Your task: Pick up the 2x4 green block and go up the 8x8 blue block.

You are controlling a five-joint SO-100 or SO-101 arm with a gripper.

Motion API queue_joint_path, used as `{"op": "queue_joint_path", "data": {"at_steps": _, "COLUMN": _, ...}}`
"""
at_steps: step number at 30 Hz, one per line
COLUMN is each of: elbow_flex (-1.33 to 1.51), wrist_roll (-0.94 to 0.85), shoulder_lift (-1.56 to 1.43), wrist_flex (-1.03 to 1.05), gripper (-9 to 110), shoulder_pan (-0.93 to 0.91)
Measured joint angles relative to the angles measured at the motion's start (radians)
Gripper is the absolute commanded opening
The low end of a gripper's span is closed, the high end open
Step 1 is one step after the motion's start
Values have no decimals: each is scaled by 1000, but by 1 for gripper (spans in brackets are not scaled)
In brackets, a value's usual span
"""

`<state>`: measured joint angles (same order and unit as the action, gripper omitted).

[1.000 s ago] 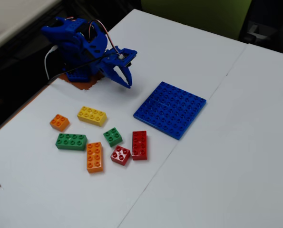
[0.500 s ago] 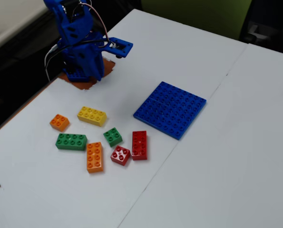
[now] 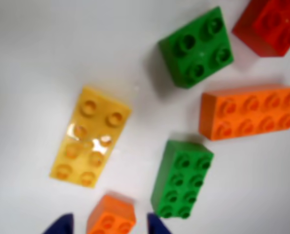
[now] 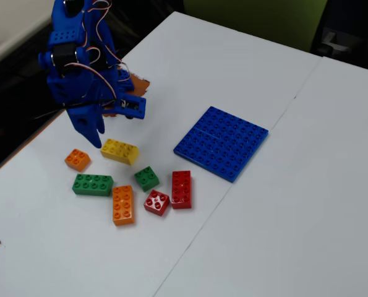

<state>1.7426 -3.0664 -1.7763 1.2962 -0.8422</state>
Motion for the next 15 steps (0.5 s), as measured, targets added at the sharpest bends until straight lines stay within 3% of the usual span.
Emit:
{"op": "queue_joint_path", "data": {"at_steps": 9, "elbow_flex": -14, "wrist_roll": -2, "shoulder_lift": 94, "wrist_flex": -195, "gripper": 23, "shoulder_pan": -84}}
{"op": "queue_joint_path", "data": {"at_steps": 15, "elbow_flex": -371, "wrist_roll": -6, "shoulder_lift": 316, "wrist_flex": -9, "gripper": 23, "shoulder_pan": -110}}
